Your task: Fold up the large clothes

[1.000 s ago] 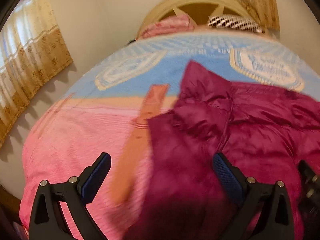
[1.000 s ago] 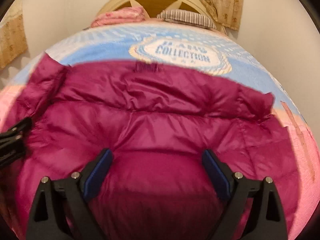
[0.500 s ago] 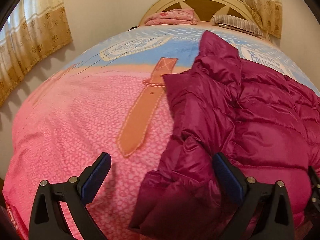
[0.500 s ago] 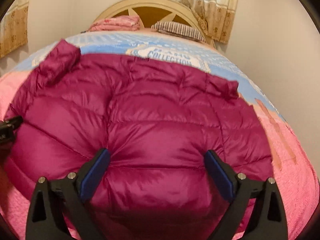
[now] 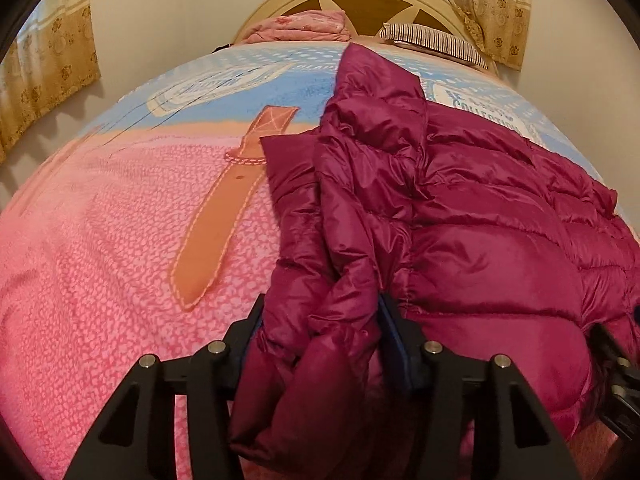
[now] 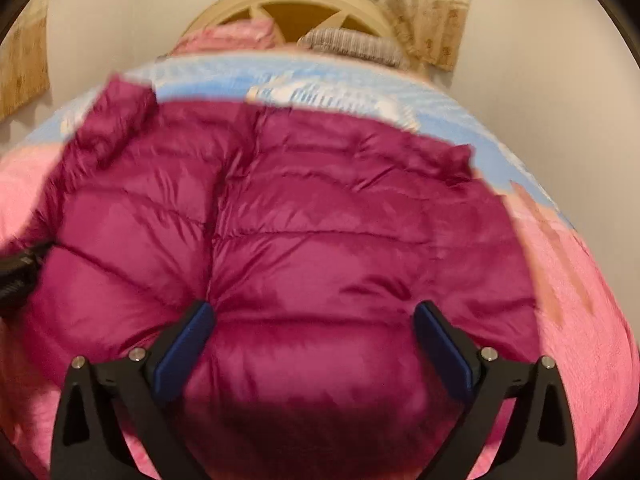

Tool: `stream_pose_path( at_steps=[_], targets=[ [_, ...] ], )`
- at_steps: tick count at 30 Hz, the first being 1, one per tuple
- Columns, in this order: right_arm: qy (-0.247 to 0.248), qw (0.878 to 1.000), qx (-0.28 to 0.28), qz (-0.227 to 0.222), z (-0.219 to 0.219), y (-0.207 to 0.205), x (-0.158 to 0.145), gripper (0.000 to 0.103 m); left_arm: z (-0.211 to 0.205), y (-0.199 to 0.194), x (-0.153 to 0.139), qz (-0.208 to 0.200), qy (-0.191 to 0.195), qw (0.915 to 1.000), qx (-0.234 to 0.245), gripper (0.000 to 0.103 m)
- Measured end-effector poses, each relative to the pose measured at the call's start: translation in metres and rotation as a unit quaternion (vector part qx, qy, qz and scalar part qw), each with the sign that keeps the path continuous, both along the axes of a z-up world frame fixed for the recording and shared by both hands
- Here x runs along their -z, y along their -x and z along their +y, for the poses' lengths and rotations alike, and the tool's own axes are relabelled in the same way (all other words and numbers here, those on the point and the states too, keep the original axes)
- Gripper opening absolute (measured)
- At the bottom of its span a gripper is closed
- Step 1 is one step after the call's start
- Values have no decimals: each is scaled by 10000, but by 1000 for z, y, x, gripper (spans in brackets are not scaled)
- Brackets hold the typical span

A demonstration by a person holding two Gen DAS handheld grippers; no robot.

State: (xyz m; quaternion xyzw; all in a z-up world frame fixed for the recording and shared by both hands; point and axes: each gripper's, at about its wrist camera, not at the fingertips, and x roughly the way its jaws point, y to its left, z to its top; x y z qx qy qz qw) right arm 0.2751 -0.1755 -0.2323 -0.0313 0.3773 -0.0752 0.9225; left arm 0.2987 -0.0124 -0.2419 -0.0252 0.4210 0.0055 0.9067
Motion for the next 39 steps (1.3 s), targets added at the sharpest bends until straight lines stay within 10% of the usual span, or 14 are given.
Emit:
stream_pose_path(
  at_steps=[8,15,39],
  targets=[
    [377,9992,-56,105,20,14,25,102,-1,6,5,-31,46,10000,31,55],
    [492,9987,-98,122,23,13,29,102,-7,15,-7,-135,36,9994,329,14],
    [1157,9911,-649,146,59,16,26,101,75,50,-39,-372,347,9986,-156,11]
  ],
)
